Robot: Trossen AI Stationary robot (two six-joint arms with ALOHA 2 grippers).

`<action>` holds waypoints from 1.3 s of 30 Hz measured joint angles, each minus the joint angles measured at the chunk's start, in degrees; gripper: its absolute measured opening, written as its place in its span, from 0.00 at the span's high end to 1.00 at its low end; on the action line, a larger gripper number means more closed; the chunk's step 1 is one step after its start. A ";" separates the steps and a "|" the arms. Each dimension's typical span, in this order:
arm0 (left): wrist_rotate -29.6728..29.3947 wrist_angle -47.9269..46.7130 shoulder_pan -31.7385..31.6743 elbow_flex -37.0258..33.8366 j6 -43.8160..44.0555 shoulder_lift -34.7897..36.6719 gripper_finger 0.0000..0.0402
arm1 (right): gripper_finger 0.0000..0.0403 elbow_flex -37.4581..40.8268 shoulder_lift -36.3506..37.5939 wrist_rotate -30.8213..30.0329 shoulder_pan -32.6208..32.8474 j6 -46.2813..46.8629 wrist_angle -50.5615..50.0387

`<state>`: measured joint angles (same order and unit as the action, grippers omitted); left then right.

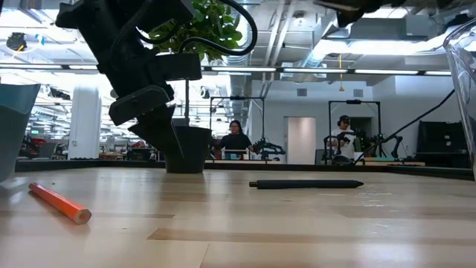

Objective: Sort pens & pencils
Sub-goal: Put the white pencil into the blue bin

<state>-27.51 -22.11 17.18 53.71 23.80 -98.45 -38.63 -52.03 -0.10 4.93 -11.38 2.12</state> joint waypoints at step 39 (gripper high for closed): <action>0.07 0.85 1.17 0.02 1.59 0.00 0.71 | 0.91 0.02 -11.53 -19.63 39.11 7.95 20.23</action>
<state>-27.44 -21.26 18.35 53.74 25.39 -98.45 -38.61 -63.56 -19.73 44.04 -3.42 22.36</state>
